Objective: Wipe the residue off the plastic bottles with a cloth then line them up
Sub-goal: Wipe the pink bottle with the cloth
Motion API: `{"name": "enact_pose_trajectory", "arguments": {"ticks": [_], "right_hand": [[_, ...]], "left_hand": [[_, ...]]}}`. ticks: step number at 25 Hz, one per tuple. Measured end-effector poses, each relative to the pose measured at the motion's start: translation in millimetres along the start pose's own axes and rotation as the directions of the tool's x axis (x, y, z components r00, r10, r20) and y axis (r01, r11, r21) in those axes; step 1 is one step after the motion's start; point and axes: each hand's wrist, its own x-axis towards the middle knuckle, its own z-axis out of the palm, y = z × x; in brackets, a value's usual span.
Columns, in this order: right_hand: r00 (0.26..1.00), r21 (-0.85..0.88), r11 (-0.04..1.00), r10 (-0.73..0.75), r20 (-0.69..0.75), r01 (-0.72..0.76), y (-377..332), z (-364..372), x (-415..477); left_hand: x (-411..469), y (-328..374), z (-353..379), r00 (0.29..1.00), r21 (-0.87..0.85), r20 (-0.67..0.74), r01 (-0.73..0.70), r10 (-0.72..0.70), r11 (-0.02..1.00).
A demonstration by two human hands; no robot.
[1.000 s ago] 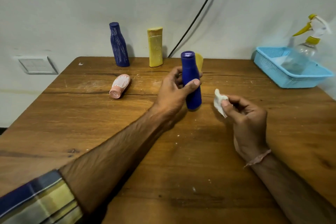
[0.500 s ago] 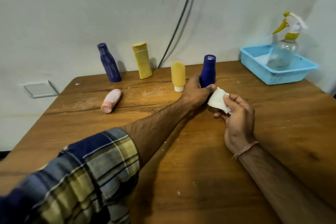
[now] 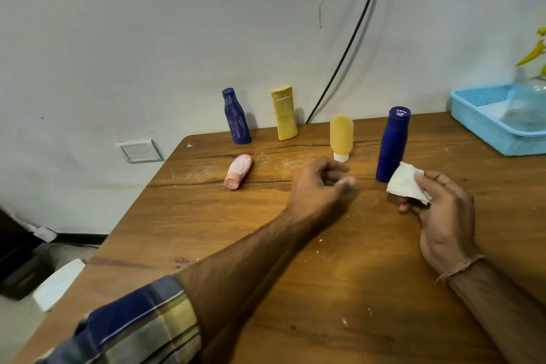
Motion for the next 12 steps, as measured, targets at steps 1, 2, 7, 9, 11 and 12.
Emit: {"name": "enact_pose_trajectory", "arguments": {"ticks": [1, 2, 7, 9, 11, 12], "right_hand": [[1.0, -0.007, 1.0, 0.006, 0.023, -0.006, 2, 1, -1], [0.999, -0.017, 1.0, 0.014, 0.05, -0.014, 5, 2, -1], [0.986, -0.076, 0.996, 0.05, 0.161, -0.038, 10, 7, -5], [0.982, -0.092, 0.995, 0.045, 0.182, -0.028, 12, 7, -6], [0.984, -0.114, 0.993, 0.025, 0.175, -0.005, 14, 7, -4], [0.985, -0.128, 0.992, 0.019, 0.171, 0.003, 14, 7, -4]], "left_hand": [[-8, -9, -25, 0.991, 0.123, -0.123, -0.042, 0.057, 0.992], [-12, -19, -52, 0.962, 0.262, -0.245, -0.053, 0.12, 0.964], [5, -57, -139, 0.845, 0.547, -0.529, 0.411, -0.079, 0.729], [11, -65, -148, 0.832, 0.529, -0.54, 0.455, -0.129, 0.717], [15, -71, -154, 0.84, 0.474, -0.529, 0.412, -0.123, 0.778], [13, -71, -155, 0.843, 0.439, -0.526, 0.384, -0.115, 0.812]]}}
